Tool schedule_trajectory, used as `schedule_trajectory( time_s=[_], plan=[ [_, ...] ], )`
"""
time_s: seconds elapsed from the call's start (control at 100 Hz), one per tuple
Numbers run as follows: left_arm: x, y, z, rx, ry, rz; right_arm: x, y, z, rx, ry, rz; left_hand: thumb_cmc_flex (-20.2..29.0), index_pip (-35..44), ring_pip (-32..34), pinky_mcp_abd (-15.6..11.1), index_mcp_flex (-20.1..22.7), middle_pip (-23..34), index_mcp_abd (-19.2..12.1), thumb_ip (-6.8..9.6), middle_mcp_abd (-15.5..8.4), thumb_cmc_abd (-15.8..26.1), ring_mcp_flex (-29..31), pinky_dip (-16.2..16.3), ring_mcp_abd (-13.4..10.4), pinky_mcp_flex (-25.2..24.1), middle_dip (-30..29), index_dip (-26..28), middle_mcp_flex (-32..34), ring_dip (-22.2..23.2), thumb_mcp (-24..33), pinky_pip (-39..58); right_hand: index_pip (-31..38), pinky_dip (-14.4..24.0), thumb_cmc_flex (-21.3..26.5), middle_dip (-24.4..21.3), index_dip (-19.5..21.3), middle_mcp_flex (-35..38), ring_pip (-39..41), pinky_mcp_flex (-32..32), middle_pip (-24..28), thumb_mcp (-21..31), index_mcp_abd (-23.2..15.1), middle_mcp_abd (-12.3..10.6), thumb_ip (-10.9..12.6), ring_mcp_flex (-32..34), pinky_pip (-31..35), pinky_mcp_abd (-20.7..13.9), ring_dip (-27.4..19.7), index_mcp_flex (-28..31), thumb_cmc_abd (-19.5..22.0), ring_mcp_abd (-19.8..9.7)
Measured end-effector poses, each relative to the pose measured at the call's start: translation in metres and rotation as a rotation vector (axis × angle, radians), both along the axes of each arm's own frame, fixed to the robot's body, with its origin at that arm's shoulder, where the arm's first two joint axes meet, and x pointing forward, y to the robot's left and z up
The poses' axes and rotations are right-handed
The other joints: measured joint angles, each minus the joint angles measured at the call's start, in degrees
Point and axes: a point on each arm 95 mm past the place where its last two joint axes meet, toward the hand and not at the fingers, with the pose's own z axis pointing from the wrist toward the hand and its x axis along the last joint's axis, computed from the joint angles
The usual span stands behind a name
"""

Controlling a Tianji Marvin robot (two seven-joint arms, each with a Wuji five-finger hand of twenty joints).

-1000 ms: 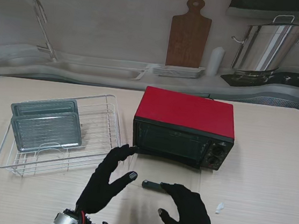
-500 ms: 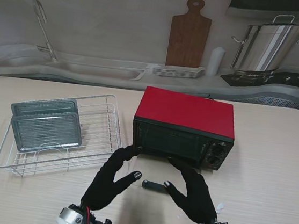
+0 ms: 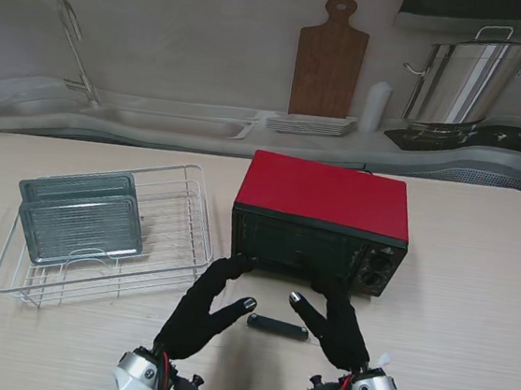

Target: Slide the trays into the oven

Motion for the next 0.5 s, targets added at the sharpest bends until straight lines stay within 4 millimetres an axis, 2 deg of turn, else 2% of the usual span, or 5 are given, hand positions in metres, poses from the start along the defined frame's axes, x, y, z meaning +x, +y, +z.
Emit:
schedule_trajectory(
  time_s=[0.42,0.5],
  plan=[
    [0.008,0.001,-0.007,-0.013,0.010,0.010,0.007,-0.002,-0.013,0.047,0.024,0.030,0.00,0.79,0.00,0.00,-2.23,-0.01,-0.26,0.00,-0.09,0.00,0.00,0.00,0.00,0.00,0.00,0.10,-0.57,0.00,0.00,0.00,1.38,-2.17,0.00,-0.14,-1.59,-0.61,-2.35,-1.19,-0.82,0.03,-0.78,0.00,-0.01,-0.94,-2.42,-0.17,-1.22,-0.64,-0.03,-0.76],
    [0.009,0.001,-0.008,-0.017,0.013,0.015,0.010,0.000,-0.014,0.062,0.025,0.036,0.00,0.75,0.00,0.00,-2.23,-0.01,-0.26,0.00,-0.10,0.00,0.00,0.00,0.00,0.00,0.00,0.11,-0.58,0.00,0.00,0.00,2.01,-2.79,0.00,-0.45,-2.33,-0.62,-3.48,-1.42,-1.55,0.03,-1.59,-0.23,-0.74,-1.09,-3.75,-0.27,-1.64,-2.03,-0.03,-1.08]
  ],
)
